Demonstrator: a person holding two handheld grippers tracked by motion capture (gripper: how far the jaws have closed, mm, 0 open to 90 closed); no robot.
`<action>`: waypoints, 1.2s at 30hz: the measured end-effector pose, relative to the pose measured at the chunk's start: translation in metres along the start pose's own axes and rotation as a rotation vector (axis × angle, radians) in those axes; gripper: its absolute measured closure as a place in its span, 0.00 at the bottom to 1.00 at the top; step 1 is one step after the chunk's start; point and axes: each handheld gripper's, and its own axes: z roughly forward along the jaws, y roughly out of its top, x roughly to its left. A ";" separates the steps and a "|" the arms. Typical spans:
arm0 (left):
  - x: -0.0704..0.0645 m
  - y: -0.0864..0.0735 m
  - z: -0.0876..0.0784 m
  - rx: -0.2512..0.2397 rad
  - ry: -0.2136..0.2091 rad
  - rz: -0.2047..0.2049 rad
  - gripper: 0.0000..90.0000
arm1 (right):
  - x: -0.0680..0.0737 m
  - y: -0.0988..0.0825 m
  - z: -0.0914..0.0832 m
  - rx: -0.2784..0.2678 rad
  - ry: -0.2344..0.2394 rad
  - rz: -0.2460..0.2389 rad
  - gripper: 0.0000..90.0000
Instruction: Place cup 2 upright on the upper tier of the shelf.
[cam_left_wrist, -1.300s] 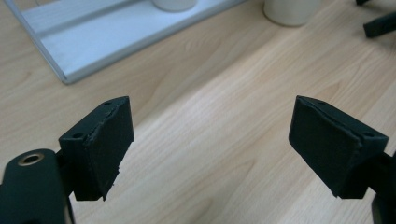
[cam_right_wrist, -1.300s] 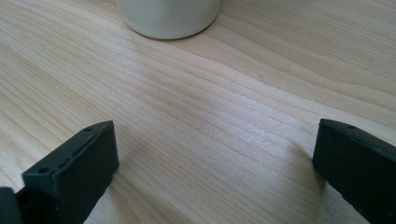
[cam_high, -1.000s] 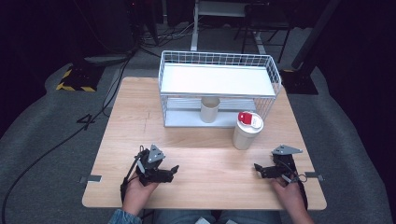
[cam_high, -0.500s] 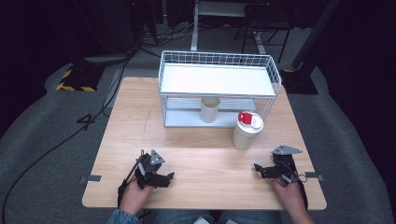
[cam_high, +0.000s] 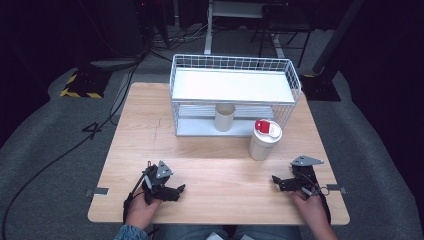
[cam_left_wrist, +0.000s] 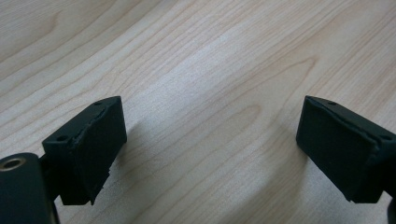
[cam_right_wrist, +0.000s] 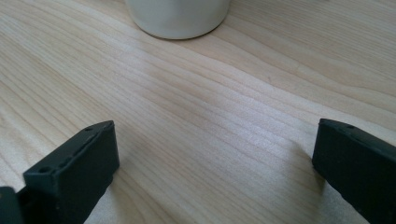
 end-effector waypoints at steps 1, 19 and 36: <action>0.001 0.002 0.001 0.003 0.022 -0.021 0.09 | 0.001 0.000 0.000 0.000 -0.002 0.000 0.01; 0.002 0.005 0.005 0.020 0.038 -0.043 0.03 | 0.002 -0.002 -0.001 -0.001 0.007 -0.005 0.01; 0.002 0.005 0.005 0.018 0.036 -0.045 0.03 | -0.002 0.009 -0.013 -0.022 0.048 -0.017 0.07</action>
